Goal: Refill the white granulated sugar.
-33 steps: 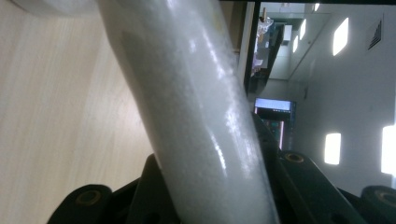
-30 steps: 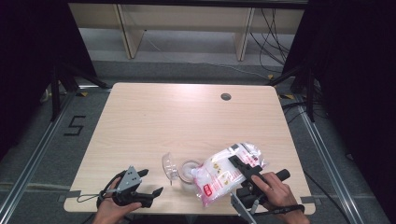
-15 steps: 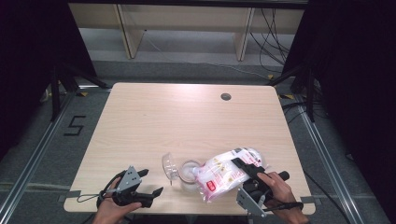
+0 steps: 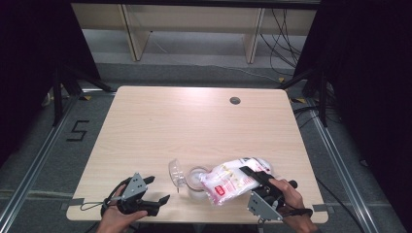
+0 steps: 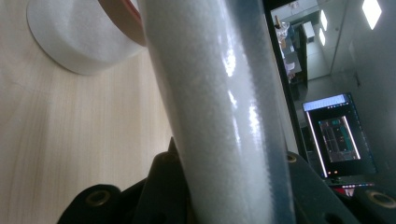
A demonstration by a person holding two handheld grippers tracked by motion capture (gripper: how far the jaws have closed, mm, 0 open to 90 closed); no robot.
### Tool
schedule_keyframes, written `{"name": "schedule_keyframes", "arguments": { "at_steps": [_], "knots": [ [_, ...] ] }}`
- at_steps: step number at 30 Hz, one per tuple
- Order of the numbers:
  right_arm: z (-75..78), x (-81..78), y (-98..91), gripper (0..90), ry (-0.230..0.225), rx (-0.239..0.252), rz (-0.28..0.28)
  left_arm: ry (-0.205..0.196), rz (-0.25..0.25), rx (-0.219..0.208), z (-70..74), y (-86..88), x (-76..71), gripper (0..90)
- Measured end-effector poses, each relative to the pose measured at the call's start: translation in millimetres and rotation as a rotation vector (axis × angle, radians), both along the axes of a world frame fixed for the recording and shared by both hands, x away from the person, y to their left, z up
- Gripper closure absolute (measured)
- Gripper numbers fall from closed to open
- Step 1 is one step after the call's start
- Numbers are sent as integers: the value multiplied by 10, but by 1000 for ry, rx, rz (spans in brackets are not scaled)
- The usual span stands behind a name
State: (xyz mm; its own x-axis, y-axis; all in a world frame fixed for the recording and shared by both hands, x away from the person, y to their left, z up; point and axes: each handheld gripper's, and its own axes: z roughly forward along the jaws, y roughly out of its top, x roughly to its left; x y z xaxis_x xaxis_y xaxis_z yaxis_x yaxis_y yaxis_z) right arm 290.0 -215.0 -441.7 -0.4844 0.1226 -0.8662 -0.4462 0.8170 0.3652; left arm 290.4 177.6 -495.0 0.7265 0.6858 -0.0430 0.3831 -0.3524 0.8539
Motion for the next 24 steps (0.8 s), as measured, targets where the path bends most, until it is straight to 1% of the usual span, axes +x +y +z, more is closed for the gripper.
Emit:
{"name": "schedule_keyframes", "arguments": {
  "at_steps": [1,2,3,4,5,6,7,8,9,10,11,12,13,14,15,16,17,18,19,20,21,22,23,24],
  "knots": [
    [1,-7,-12,756,1,11,-14,0,0,1,0,0,0,170],
    [-6,-13,-18,757,24,27,-27,-1,0,1,1,1,0,170],
    [-8,-7,-25,758,31,44,-23,-2,1,0,1,2,0,169],
    [-8,-7,-25,758,31,44,-23,-2,1,0,1,2,0,170],
    [-9,12,-42,759,48,73,-8,-4,0,-4,-2,0,2,170],
    [-5,15,-53,760,57,93,-10,-4,0,4,0,4,3,169],
    [-11,12,-62,761,87,115,-16,-1,1,1,2,2,-1,169],
    [-10,18,-74,761,106,140,-13,-1,1,1,1,1,1,169],
    [-15,33,-82,763,116,158,-9,0,1,0,0,0,1,169],
    [-25,29,-91,764,148,180,-19,0,2,3,2,0,-2,170],
    [-35,49,-90,764,162,205,0,0,5,-1,0,-5,-3,169],
    [-42,63,-99,765,179,218,1,1,8,-7,-2,-11,-4,170],
    [-60,63,-107,766,197,248,-15,1,8,-7,-2,-10,-4,169],
    [-57,84,-116,768,196,247,-3,0,5,0,1,-5,-3,169],
    [-64,97,-124,770,211,259,0,-1,3,5,3,0,-2,169],
    [-70,110,-133,771,216,272,-1,-1,3,3,2,-1,0,170],
    [-80,120,-144,772,231,293,-5,2,4,-3,-1,-2,0,169],
    [-87,136,-153,774,233,305,0,2,8,0,1,-3,-2,170],
    [-96,141,-162,775,250,325,-6,2,8,-1,1,-3,-1,170],
    [-105,165,-168,776,255,346,4,2,5,-4,-1,-3,2,169],
    [-123,164,-173,778,298,383,-2,2,6,-4,0,-3,0,169],
    [-128,188,-184,778,294,388,2,1,5,-4,1,-2,0,169],
    [-139,203,-197,779,313,406,2,3,5,-4,2,-2,0,169],
    [-152,218,-205,780,322,429,-2,2,6,-6,2,-2,1,169]
  ]
}}
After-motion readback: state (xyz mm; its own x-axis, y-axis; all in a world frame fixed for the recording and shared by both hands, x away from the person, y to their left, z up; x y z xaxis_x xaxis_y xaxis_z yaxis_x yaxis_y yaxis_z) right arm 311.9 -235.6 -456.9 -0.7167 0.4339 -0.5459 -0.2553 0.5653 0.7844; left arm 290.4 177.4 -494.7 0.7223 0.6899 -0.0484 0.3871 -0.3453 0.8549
